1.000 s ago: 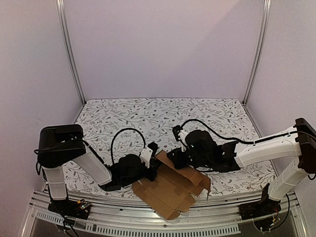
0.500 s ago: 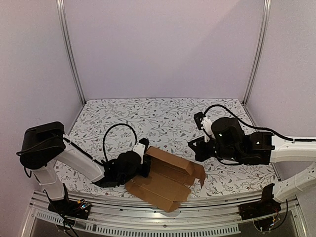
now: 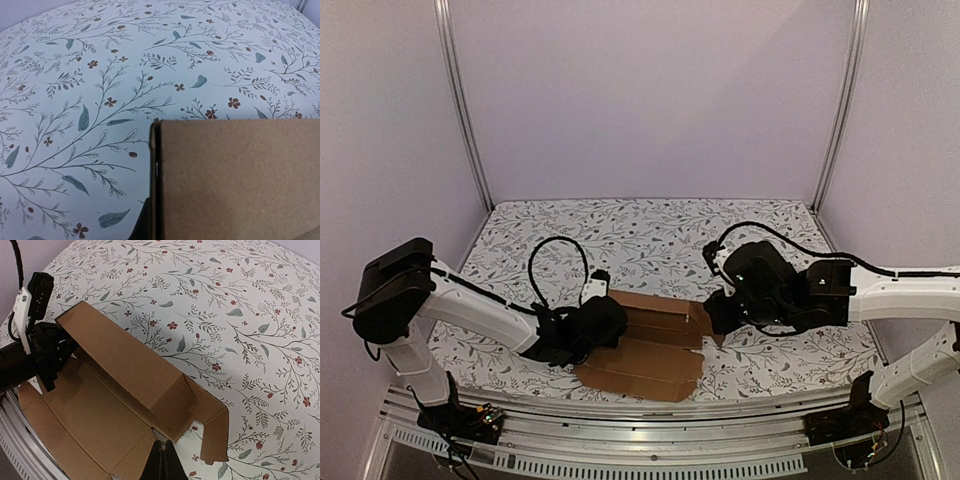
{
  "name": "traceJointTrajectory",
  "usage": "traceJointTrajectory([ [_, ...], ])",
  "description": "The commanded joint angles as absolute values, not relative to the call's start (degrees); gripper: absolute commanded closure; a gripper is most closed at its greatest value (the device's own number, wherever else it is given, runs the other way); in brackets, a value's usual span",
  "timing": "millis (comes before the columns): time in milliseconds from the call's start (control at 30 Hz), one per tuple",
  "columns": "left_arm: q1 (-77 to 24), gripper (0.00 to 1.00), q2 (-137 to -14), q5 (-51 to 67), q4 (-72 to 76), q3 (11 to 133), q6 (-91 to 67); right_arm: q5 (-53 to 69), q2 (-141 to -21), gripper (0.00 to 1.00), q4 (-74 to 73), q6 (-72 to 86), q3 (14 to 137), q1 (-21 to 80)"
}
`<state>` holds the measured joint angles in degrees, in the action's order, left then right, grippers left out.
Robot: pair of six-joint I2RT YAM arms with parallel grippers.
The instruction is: Fold the paper box
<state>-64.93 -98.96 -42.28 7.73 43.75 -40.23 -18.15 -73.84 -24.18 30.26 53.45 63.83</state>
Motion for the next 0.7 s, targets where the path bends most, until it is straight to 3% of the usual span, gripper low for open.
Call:
traceJointTrajectory([
  [0,-65.5,1.0,-97.9,-45.6,-2.9,44.4,-46.8,-20.4,-77.3,1.0,-26.5,33.6,55.5,62.8],
  [667,-66.1,1.0,-96.8,-42.0,-6.3,44.1,-49.8,-18.7,-92.0,1.0,-16.0,36.4,57.8,59.5],
])
